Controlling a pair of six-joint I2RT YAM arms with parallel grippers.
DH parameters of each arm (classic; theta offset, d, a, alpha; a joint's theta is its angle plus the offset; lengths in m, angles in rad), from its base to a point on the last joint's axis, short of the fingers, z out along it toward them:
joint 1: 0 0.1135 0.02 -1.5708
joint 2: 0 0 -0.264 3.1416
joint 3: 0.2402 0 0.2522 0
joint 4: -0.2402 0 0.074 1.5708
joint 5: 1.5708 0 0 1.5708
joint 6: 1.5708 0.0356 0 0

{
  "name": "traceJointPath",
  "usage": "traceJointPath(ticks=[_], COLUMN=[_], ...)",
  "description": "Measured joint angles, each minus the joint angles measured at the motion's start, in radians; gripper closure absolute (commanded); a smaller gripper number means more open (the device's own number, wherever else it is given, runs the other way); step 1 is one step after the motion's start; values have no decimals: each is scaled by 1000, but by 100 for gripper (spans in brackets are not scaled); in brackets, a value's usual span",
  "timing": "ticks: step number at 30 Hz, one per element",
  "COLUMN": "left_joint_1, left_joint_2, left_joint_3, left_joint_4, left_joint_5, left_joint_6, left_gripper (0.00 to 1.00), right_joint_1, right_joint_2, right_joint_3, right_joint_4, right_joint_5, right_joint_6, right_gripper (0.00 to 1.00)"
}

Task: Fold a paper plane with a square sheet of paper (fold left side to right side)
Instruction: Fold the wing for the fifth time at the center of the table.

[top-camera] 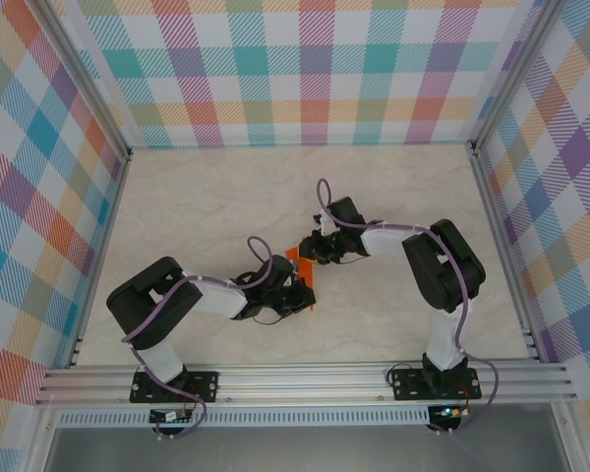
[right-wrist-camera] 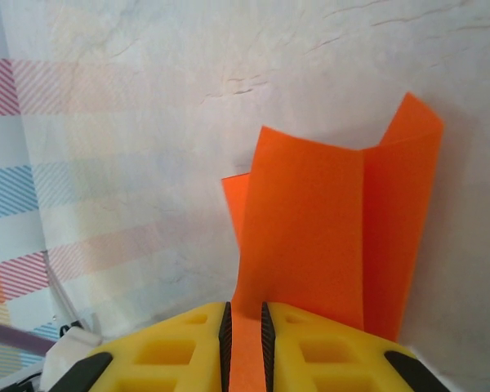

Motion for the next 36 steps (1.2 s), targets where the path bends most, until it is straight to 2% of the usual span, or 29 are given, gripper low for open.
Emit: traceJointPath(ticks=[15,36], left_joint_1=[0,-38], left_joint_2=[0,-6], left_joint_3=[0,-6], left_joint_4=[0,11], left_joint_5=[0,-27], left_joint_6=[0,-8], left_gripper=[100,100], right_joint_1=[0,2], right_joint_2=[36,66], right_joint_3=[31,97], right_joint_4=[-82,-194], right_joint_5=[71,69], right_joint_6=[-50,-62], right_gripper=[80,80])
